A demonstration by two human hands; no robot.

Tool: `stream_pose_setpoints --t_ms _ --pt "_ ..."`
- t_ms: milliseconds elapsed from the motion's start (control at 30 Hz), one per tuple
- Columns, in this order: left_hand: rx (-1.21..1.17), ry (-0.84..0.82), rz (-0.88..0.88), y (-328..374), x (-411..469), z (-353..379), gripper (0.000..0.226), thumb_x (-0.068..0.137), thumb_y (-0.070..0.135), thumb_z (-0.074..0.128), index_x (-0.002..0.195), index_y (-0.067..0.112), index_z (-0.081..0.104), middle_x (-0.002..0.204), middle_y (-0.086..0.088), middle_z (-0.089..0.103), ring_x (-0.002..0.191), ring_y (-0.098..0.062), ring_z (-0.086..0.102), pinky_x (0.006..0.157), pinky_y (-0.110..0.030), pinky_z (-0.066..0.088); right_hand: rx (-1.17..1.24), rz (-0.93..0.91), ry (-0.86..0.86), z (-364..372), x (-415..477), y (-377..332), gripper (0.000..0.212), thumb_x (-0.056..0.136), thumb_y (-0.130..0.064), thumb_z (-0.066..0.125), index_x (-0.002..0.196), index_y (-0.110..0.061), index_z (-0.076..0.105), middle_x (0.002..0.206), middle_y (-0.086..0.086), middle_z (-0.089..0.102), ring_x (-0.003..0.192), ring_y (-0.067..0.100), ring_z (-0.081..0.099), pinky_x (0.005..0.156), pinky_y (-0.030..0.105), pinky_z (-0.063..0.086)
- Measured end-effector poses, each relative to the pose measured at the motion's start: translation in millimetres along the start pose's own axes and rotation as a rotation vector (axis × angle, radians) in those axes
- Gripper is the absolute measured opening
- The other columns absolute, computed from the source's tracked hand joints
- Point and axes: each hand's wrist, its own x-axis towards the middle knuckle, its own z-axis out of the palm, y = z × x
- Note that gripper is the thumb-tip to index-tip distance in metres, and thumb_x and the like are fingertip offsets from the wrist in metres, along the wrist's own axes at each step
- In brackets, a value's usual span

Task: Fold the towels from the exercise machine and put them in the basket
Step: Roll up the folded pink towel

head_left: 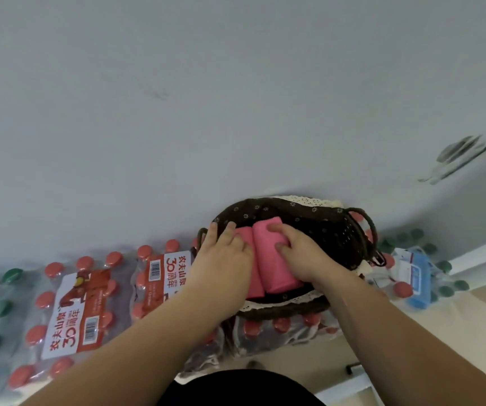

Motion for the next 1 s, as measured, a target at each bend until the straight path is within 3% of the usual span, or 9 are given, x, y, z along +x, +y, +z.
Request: stream_pose_setpoints --t_ms 100,167,267,333,400,467,633,767,1000 --pt "0.013 -0.118 -0.023 8.4 7.5 10.1 0.074 0.096 0.033 0.048 0.155 0.005 0.014 0.161 -0.018 0.017 0.151 -0.035 0.007 0.122 -0.054 0.003 -0.27 -0.027 -0.048 5.8 0.4 5.9 0.05 0.103 -0.028 0.038 0.151 -0.04 0.03 0.144 0.012 0.035 0.112 0.028 0.052 0.098 0.033 0.044" --pt "-0.002 -0.178 -0.038 12.2 13.6 15.7 0.077 0.098 0.036 0.043 0.156 0.003 0.004 0.164 -0.019 0.007 0.151 -0.036 0.004 0.122 -0.054 0.006 -0.618 -0.081 0.034 7.9 -3.6 6.1 0.053 0.103 -0.034 0.035 0.154 -0.037 0.022 0.149 0.011 0.025 0.124 0.032 0.04 0.104 0.044 0.039" --pt "0.005 -0.28 -0.045 15.9 23.0 20.8 0.078 0.101 0.04 0.035 0.155 0.002 -0.005 0.164 -0.02 -0.006 0.151 -0.037 -0.003 0.121 -0.056 0.004 -0.879 -0.301 0.083 4.8 -5.8 5.4 0.059 0.102 -0.035 0.03 0.158 -0.021 0.02 0.166 0.009 0.006 0.149 0.033 0.014 0.119 0.049 0.017" --pt "0.024 -0.331 -0.053 15.3 28.2 22.9 0.081 0.1 0.045 0.035 0.155 0.003 -0.007 0.164 -0.019 -0.009 0.152 -0.036 -0.004 0.12 -0.059 0.0 -0.909 -0.432 -0.036 1.7 -4.6 7.3 0.068 0.097 -0.046 0.009 0.159 -0.018 0.005 0.166 0.002 -0.01 0.154 0.026 -0.008 0.121 0.048 -0.004" --pt "0.05 -0.352 -0.05 14.3 32.0 23.6 0.084 0.099 0.05 0.035 0.156 0.004 -0.008 0.164 -0.018 -0.009 0.152 -0.035 -0.003 0.119 -0.061 -0.005 -0.958 -0.446 -0.173 0.0 -3.3 10.6 0.081 0.085 -0.057 -0.01 0.157 -0.018 -0.013 0.161 -0.003 -0.024 0.15 0.021 -0.022 0.119 0.047 -0.016" --pt "0.056 -0.354 -0.053 14.0 35.4 23.2 0.088 0.097 0.057 0.032 0.156 0.005 -0.008 0.165 -0.017 -0.008 0.152 -0.035 -0.002 0.118 -0.062 -0.007 -0.99 -0.407 -0.244 -0.8 0.8 14.2 0.086 0.08 -0.062 -0.014 0.154 -0.019 -0.021 0.158 -0.002 -0.031 0.148 0.021 -0.028 0.119 0.048 -0.018" --pt "0.06 -0.395 -0.079 13.1 43.9 19.3 0.096 0.094 0.068 0.031 0.156 0.007 -0.011 0.165 -0.015 -0.009 0.152 -0.033 -0.002 0.118 -0.061 -0.007 -1.028 -0.35 -0.369 -2.0 12.9 16.6 0.075 0.101 -0.059 0.01 0.15 -0.02 -0.029 0.155 0.001 -0.039 0.144 0.02 -0.035 0.12 0.051 -0.016" --pt "0.083 -0.416 -0.091 12.9 48.6 21.0 0.096 0.094 0.068 0.03 0.156 0.007 -0.011 0.165 -0.016 -0.01 0.152 -0.033 -0.004 0.118 -0.062 -0.008 -1.003 -0.303 -0.44 -0.7 18.8 16.1 0.075 0.102 -0.058 0.012 0.148 -0.022 -0.033 0.151 0.001 -0.046 0.141 0.02 -0.041 0.119 0.054 -0.015" --pt "0.079 -0.414 -0.082 11.7 52.0 16.2 0.098 0.093 0.069 0.031 0.156 0.006 -0.008 0.165 -0.016 -0.006 0.152 -0.034 -0.001 0.118 -0.062 -0.007 -1.048 -0.322 -0.416 -3.7 21.5 9.9 0.075 0.101 -0.06 0.014 0.149 -0.023 -0.031 0.152 0.0 -0.044 0.143 0.021 -0.036 0.12 0.056 -0.01"
